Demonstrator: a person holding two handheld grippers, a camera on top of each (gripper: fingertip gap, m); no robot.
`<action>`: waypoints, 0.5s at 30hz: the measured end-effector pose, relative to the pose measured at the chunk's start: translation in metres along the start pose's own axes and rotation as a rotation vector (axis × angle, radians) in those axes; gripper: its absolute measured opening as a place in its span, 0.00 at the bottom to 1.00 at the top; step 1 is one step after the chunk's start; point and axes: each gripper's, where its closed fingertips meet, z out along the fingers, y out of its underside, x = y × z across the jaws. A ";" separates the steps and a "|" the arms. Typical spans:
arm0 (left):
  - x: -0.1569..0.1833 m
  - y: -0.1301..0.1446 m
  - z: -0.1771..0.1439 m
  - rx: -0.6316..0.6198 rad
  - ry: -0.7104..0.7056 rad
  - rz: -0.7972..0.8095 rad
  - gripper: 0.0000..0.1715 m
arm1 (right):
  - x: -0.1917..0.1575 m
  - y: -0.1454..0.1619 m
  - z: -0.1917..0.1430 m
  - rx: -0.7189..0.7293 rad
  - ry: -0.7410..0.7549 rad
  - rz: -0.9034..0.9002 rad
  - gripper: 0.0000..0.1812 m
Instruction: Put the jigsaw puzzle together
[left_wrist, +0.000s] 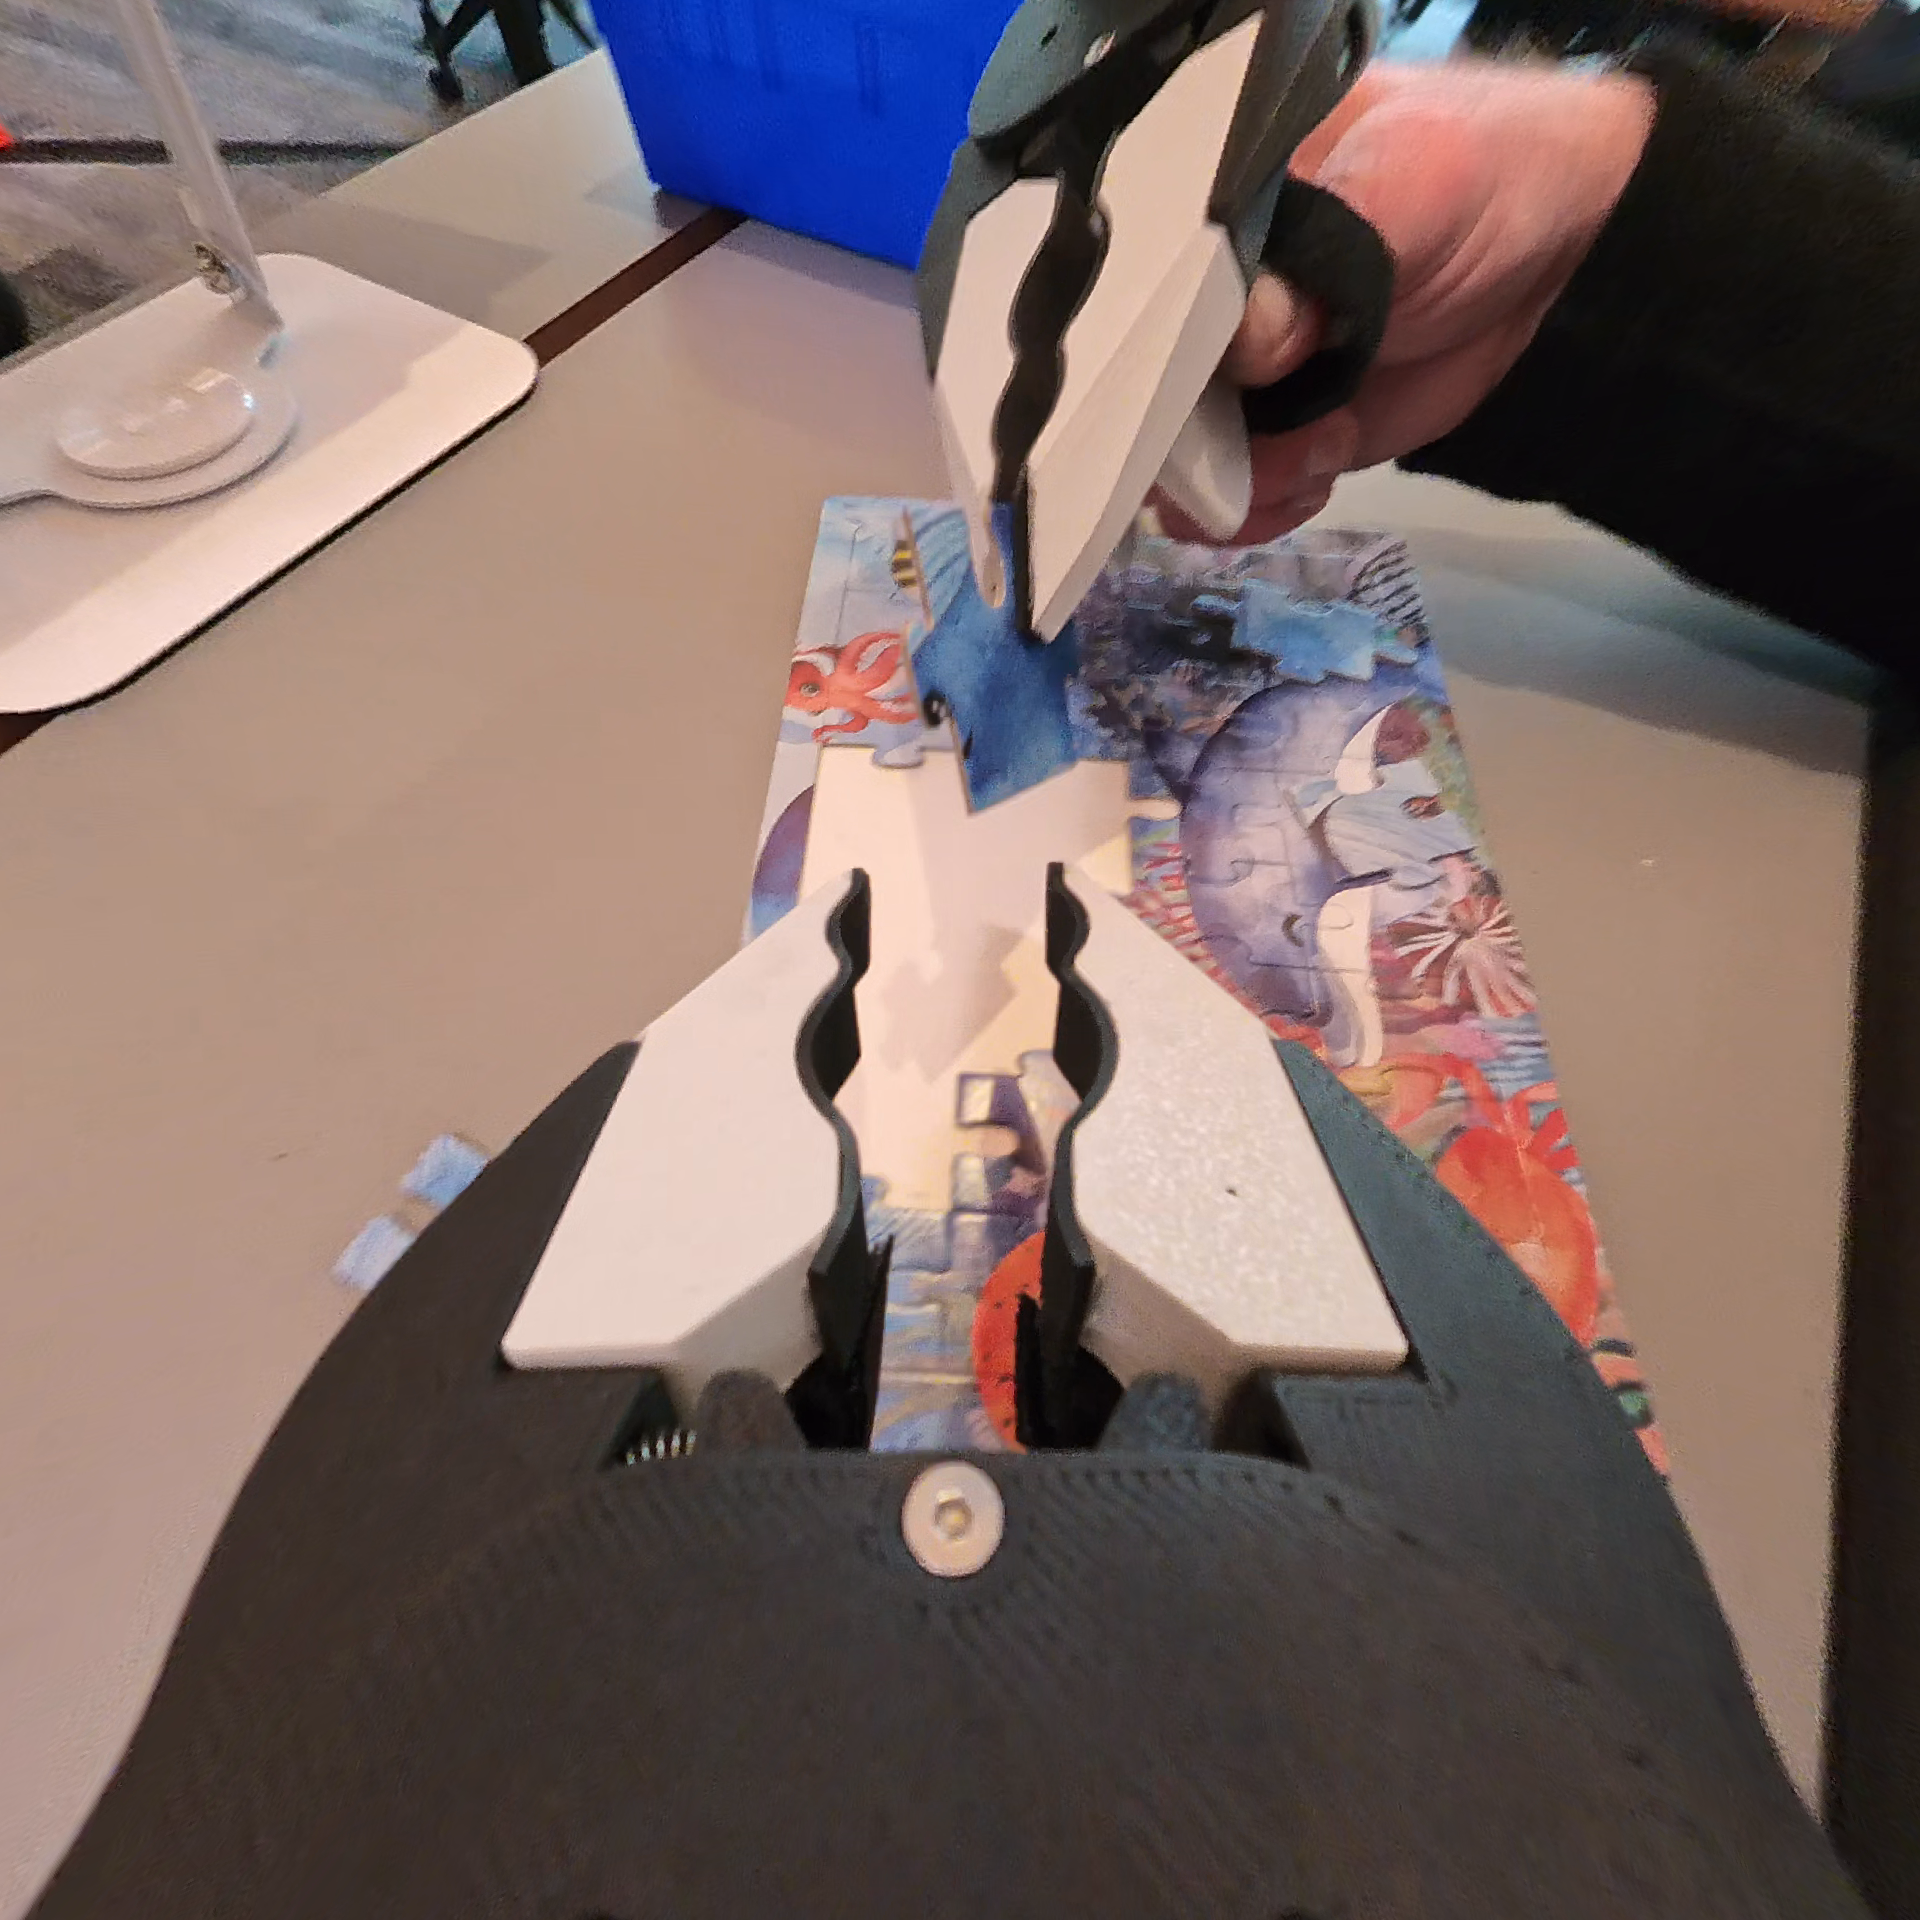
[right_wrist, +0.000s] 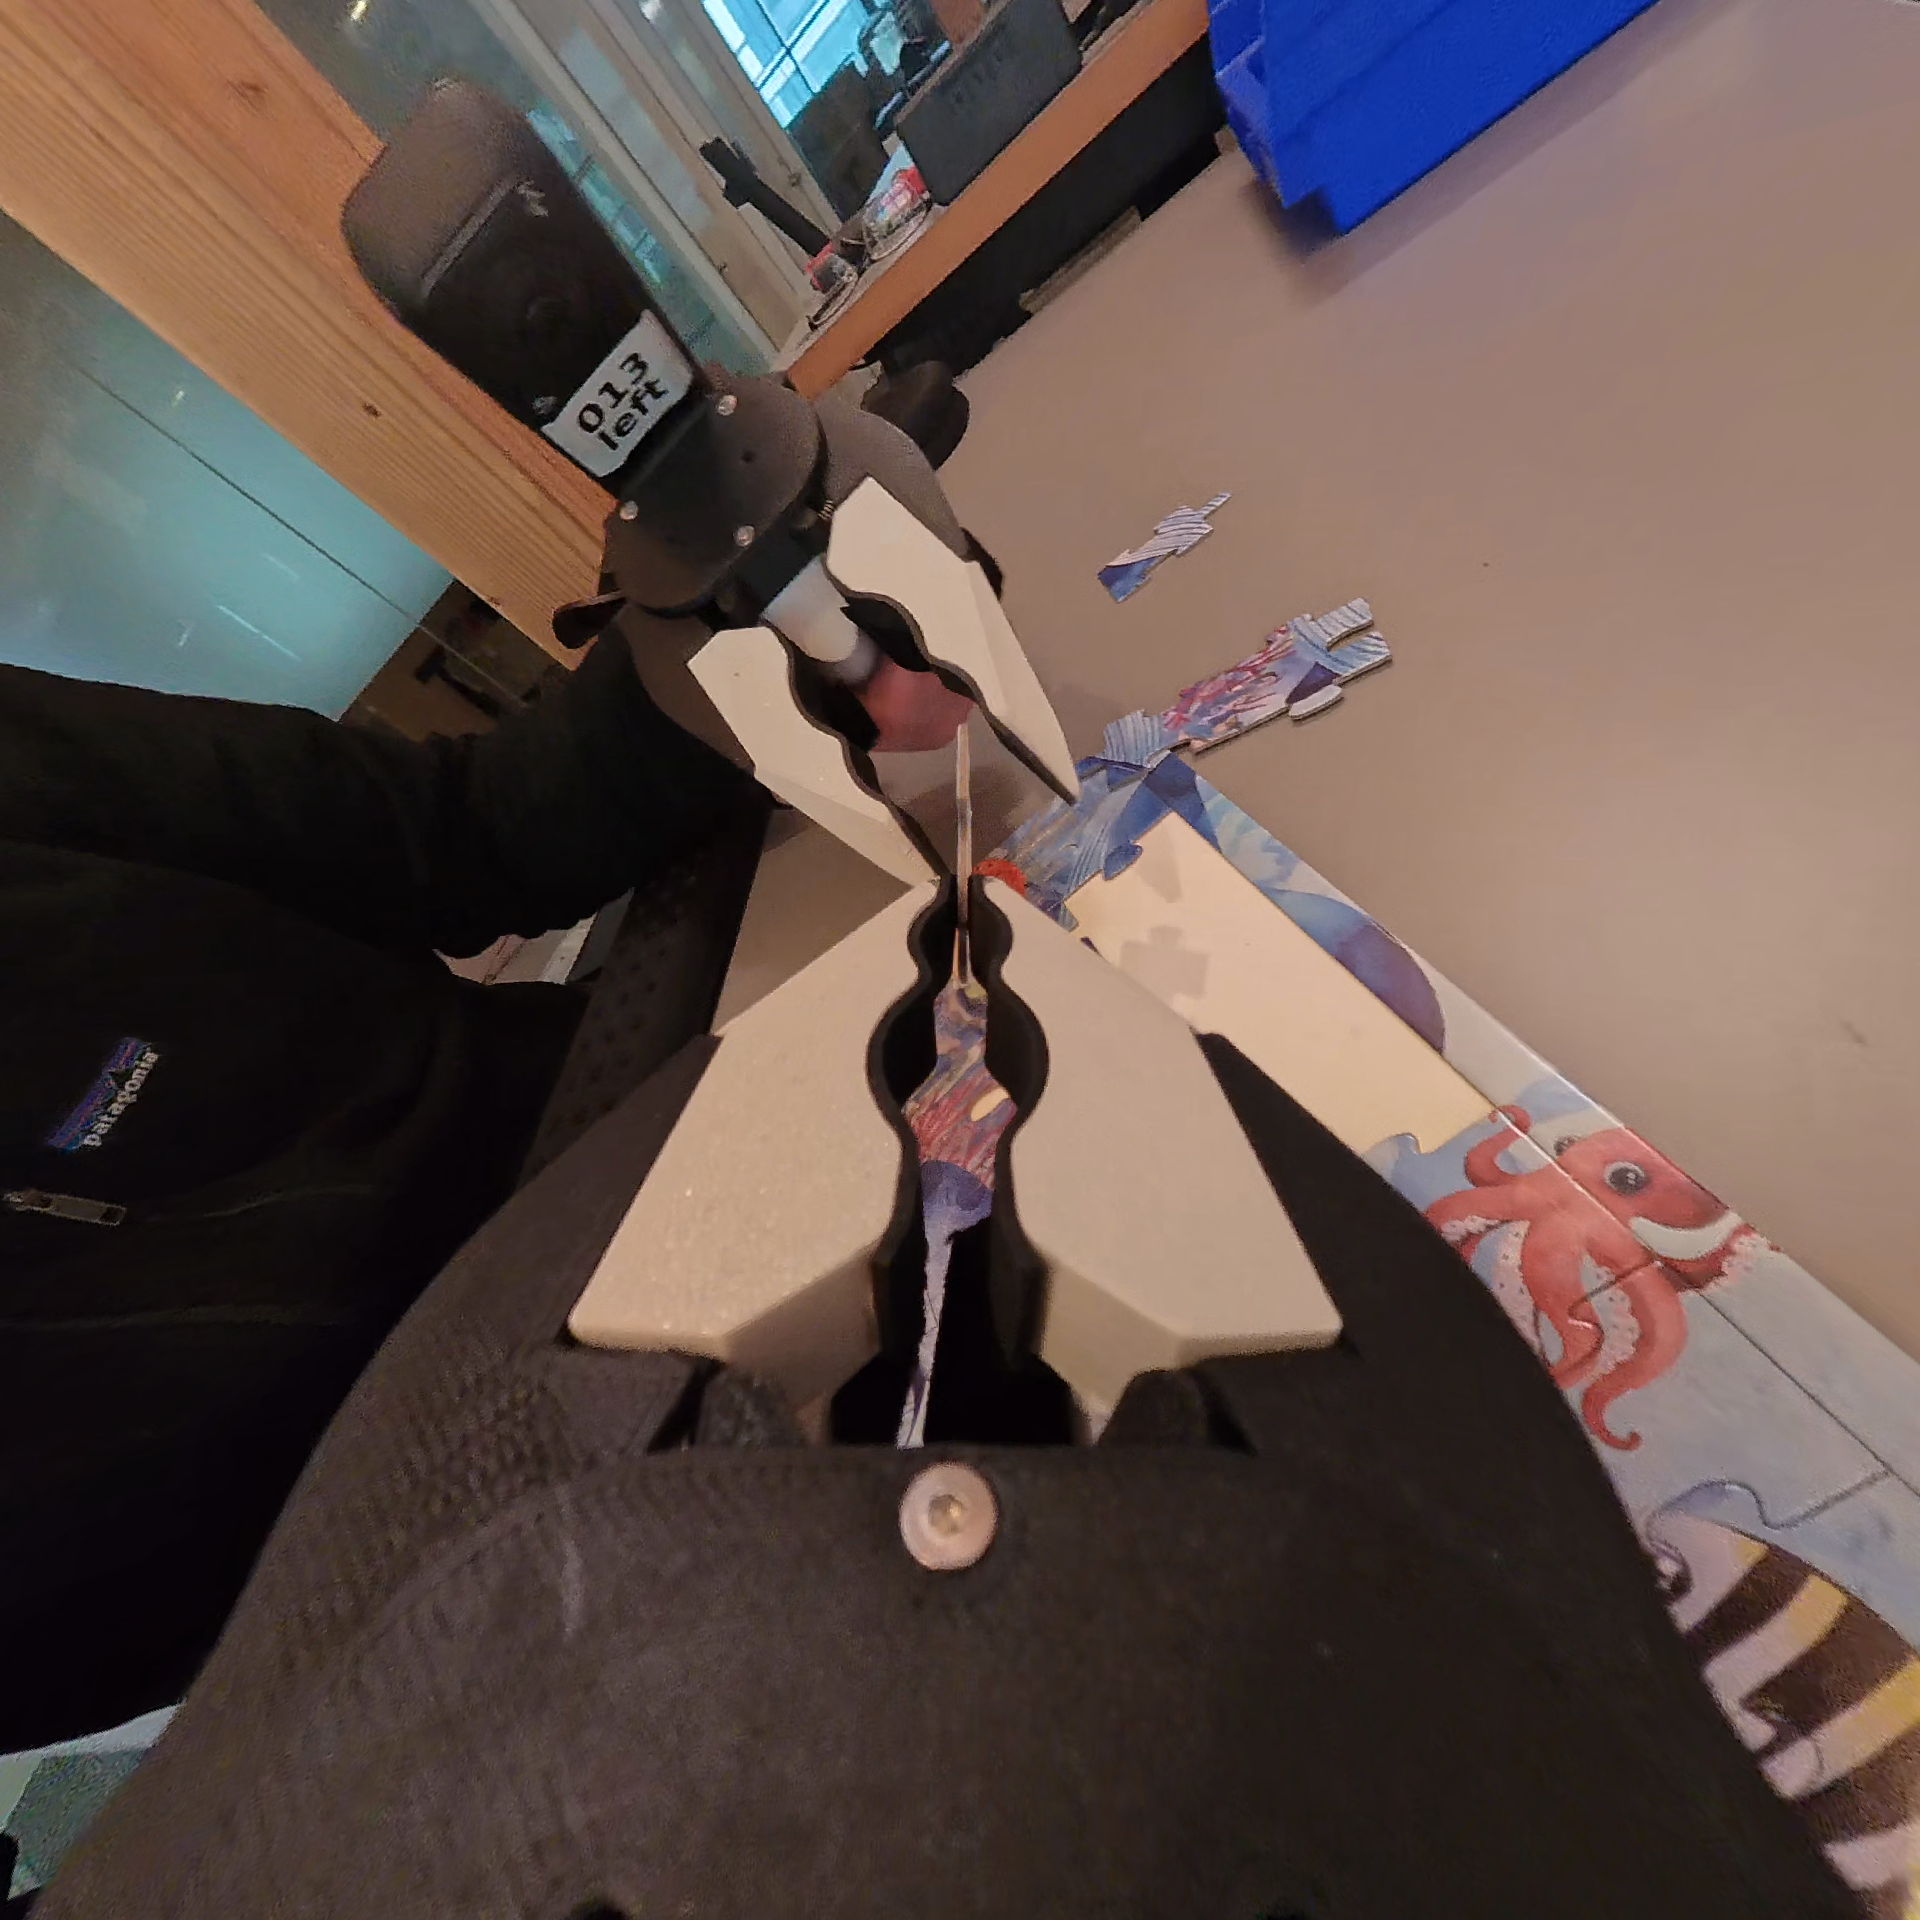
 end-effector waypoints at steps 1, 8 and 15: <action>0.005 -0.003 0.001 0.027 0.038 -0.020 0.19 | -0.002 0.001 0.002 -0.009 -0.009 -0.005 0.00; 0.014 -0.012 -0.002 0.125 0.143 -0.087 0.04 | -0.006 0.010 0.016 -0.070 -0.031 -0.005 0.00; 0.007 -0.007 -0.010 0.087 0.137 -0.073 0.00 | -0.002 0.001 0.022 -0.029 0.004 0.001 0.06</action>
